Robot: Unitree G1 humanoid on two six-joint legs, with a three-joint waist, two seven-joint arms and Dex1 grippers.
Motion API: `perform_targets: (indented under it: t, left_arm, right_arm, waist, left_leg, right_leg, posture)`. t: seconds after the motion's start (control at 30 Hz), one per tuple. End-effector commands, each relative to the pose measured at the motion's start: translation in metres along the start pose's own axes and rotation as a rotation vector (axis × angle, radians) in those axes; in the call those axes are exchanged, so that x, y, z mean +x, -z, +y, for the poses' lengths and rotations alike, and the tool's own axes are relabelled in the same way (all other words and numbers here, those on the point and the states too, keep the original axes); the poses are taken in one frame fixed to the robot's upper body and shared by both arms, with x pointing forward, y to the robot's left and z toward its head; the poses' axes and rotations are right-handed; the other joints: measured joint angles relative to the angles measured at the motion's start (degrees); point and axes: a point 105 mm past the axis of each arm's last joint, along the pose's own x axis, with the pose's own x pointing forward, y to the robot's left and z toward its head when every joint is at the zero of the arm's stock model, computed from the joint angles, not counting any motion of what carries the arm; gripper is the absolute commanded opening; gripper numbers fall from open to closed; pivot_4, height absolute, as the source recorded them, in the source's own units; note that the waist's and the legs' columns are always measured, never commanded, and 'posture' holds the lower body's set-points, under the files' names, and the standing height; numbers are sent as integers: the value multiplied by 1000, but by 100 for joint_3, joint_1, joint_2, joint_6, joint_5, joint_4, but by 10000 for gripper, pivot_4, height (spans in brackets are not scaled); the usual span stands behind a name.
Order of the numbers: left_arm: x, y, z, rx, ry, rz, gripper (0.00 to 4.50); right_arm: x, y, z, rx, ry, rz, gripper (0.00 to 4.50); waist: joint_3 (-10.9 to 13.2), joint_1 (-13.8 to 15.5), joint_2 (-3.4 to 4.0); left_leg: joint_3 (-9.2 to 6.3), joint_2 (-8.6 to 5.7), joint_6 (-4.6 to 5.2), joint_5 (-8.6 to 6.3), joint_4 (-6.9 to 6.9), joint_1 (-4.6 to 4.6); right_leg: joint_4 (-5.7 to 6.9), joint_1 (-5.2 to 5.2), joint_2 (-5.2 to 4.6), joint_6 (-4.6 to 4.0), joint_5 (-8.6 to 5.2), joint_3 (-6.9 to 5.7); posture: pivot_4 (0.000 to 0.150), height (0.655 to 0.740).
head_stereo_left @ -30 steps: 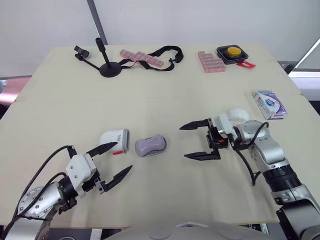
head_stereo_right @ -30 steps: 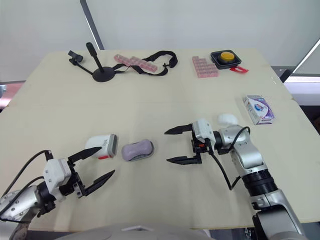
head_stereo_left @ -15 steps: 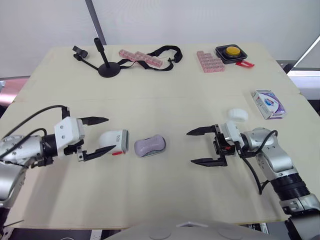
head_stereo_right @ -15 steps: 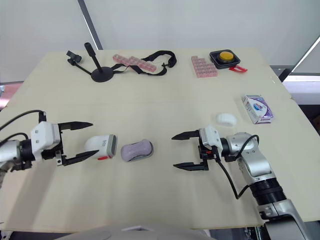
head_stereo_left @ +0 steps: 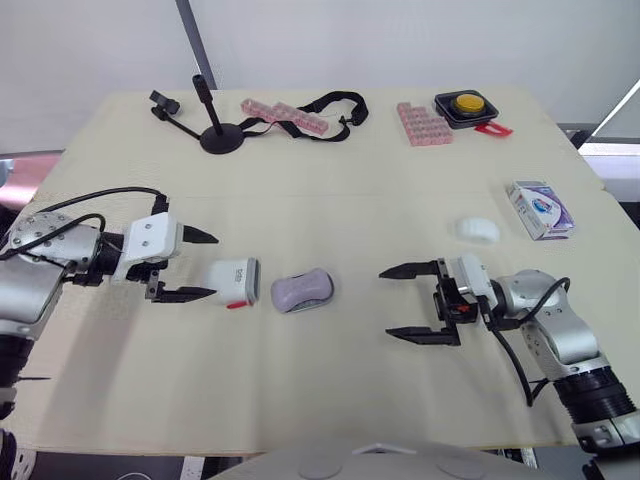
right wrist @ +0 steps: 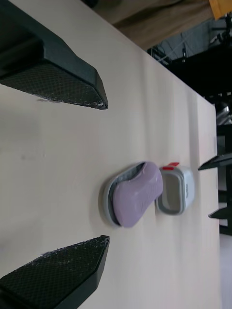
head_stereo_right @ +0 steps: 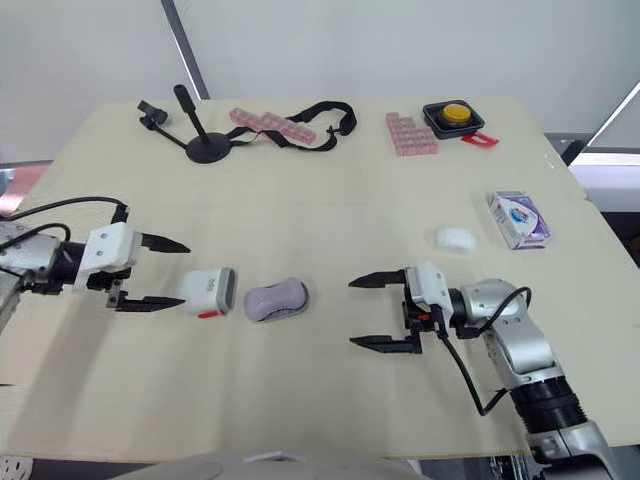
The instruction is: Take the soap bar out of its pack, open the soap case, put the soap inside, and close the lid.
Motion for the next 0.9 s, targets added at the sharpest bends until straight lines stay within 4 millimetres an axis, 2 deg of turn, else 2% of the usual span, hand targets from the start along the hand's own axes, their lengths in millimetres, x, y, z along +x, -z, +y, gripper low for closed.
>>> perform_targets:
  t: [0.03, 0.27, 0.47, 0.67, 0.9]
  left_arm:
    - [-1, 1, 2, 13, 32, 17, 45000]
    - [3, 2, 4, 22, 64, 18, 45000]
    - [5, 3, 4, 26, 87, 22, 45000]
    - [16, 10, -6, 52, 124, 42, 45000]
    - [27, 15, -6, 75, 101, 42, 45000]
  right_arm:
    - [-13, -5, -6, -25, 70, -23, 44547]
    - [-30, 8, -3, -4, 129, 25, 44547]
    - [-29, 10, -3, 1, 136, 29, 44547]
    - [-29, 12, -3, 3, 139, 39, 44547]
    - [-27, 12, -2, 8, 132, 39, 44547]
  waist:
    - [0, 15, 0]
    - [0, 72, 0]
    - [0, 58, 0]
    - [0, 76, 0]
    - [0, 76, 0]
  left_leg:
    - [0, 0, 0, 0, 0, -1]
    - [0, -1, 1, -1, 1, -5]
    - [0, 0, 1, 0, 1, -3]
    - [0, 0, 1, -1, 1, -5]
    - [0, 0, 1, -1, 2, -5]
  right_leg:
    - [2, 0, 0, 0, 0, -1]
    - [4, 0, -4, 0, 0, -5]
    - [0, 0, -3, 0, 0, -3]
    - [2, 0, -3, 0, 0, -4]
    - [3, 1, -3, 0, 0, -5]
  posture:
    - [1500, 7096]
    - [1500, 7096]
    - [1500, 7096]
    - [1500, 7096]
    - [1500, 7096]
